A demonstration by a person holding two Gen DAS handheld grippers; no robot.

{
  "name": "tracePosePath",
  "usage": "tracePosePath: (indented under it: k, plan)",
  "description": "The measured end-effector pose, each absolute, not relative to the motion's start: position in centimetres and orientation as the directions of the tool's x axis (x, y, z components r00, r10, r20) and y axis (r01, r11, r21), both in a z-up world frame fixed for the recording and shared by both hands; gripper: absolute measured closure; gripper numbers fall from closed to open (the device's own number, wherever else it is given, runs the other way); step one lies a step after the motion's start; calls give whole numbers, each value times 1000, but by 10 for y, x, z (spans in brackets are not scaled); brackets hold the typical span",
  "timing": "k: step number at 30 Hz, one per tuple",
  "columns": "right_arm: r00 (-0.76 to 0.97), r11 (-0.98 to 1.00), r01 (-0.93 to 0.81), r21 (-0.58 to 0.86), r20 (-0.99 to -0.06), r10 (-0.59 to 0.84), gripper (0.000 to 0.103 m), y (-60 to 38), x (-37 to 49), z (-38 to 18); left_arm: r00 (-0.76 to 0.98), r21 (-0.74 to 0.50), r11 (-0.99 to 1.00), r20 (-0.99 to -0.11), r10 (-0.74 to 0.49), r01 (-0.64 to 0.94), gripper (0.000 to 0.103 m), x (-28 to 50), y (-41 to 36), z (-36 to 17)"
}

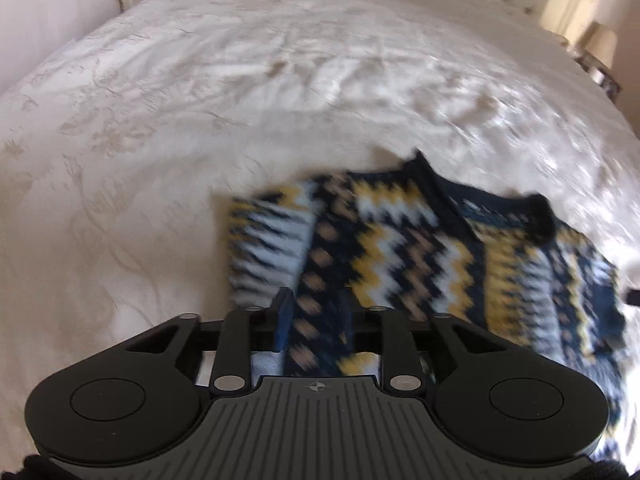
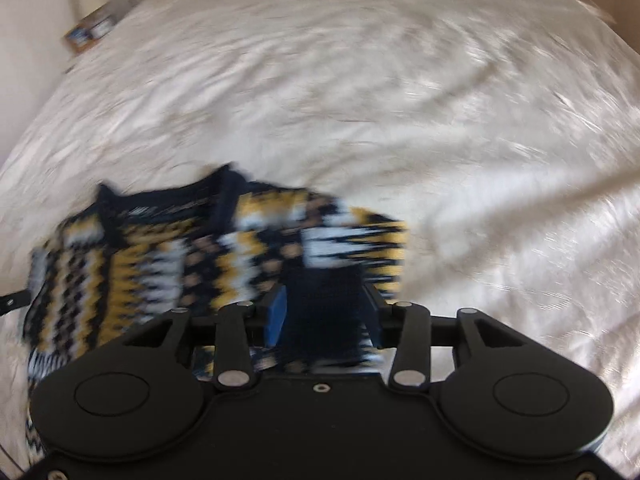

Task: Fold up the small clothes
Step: 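Smooth the folded sleeve with the right gripper and open it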

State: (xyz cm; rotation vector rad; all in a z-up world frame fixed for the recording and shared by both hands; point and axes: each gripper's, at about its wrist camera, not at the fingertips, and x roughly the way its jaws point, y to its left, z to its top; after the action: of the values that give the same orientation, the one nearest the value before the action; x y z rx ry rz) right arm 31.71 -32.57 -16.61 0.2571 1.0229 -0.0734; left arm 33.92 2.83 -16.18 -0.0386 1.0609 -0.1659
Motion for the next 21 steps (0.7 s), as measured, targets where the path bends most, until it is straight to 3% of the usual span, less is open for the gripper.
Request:
tracePosePath:
  k: [6,15,17,19,21]
  plan:
    - [447,981,93,169,-887,111,52,-292,324,-195,425,-86,988,-895,-134,129,73,325,27,-185]
    - [413,961,190,202,-904,108,52,-312,293,-210,383,-69,984,-915,-127,162,73,331,31,-193]
    - [429,960,191,205,-897,106,44,-312,288,-202,397,-69,985,-909,-128,159,70,326,29,-185]
    - [454,960,188,206,-885,101,31,-311,279,-193,409,-72,985,-903,-130,155,56,318,29,-177]
    - [475,963,180,199,-875,92,27,-306,270,-183,418,-83,985,-898,-140,152,47,306,29,-168]
